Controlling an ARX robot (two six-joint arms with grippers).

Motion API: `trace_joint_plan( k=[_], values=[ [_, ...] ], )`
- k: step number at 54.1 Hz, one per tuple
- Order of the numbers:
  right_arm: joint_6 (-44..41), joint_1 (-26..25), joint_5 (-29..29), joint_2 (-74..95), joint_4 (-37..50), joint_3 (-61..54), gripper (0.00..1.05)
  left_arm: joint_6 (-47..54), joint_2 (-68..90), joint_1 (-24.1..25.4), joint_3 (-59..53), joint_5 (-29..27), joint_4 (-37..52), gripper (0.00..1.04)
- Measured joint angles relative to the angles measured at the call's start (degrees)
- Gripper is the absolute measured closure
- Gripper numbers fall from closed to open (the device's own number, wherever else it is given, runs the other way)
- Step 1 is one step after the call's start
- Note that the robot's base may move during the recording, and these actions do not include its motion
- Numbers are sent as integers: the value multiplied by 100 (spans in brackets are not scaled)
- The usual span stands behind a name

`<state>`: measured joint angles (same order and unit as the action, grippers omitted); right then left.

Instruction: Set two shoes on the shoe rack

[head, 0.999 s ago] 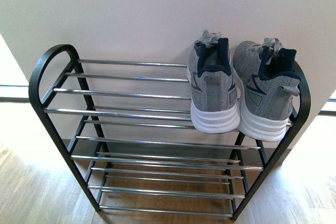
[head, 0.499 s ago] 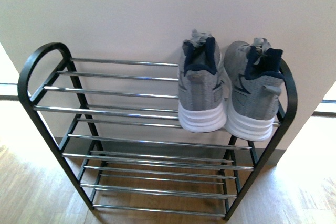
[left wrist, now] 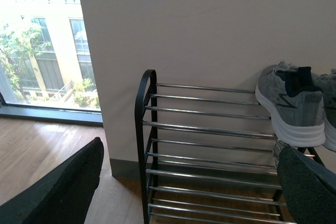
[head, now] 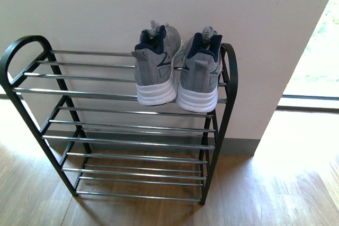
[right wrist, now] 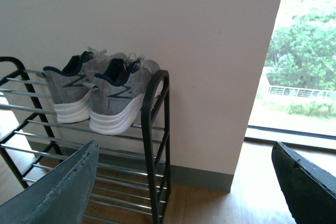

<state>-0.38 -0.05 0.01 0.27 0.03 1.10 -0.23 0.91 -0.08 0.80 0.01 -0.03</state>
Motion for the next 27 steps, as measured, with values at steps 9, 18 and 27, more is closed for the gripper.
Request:
trace_joint_plan(
  k=[9,18,27],
  values=[
    [-2,0,0,0,0,0,9,0,0,0,0,0,0,9],
    [0,0,15,0,0,0,9,0,0,0,0,4,0,9],
    [0,0,9,0,0,0,9,0,0,0,0,2,0,9]
  ],
)
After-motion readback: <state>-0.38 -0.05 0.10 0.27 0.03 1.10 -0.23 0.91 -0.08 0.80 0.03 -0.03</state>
